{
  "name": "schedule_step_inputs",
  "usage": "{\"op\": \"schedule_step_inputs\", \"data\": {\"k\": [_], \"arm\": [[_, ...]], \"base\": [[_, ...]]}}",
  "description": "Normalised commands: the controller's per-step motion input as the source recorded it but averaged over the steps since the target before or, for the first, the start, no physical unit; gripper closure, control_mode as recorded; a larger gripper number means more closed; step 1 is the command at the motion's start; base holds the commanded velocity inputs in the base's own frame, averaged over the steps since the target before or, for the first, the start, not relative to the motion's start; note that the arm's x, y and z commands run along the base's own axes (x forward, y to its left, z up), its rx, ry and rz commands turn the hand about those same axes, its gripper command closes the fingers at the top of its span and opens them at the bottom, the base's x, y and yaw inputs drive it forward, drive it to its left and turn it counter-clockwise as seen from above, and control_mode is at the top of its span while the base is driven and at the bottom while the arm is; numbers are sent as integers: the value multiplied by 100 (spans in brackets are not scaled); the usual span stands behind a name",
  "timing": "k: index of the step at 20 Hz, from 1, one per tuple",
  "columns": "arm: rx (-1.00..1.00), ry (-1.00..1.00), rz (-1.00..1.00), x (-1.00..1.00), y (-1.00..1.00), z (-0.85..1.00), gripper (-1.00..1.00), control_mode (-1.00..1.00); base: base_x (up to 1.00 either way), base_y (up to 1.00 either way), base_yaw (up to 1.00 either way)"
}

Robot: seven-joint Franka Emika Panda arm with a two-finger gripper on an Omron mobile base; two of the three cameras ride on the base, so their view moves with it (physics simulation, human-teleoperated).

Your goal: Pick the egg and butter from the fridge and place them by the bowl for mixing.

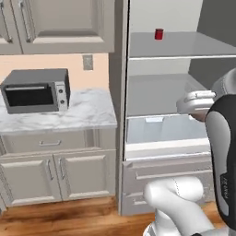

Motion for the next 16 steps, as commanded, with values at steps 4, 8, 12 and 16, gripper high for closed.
{"op": "schedule_step_inputs", "data": {"k": [4,8,12,16], "arm": [[0,0,0,0,0,0,100,100],[0,0,0,0,0,0,100,100],[0,0,0,0,0,0,100,100],[0,0,0,0,0,0,100,100]], "base": [[-43,100,52],[43,70,61],[94,16,55],[99,-4,46]]}}
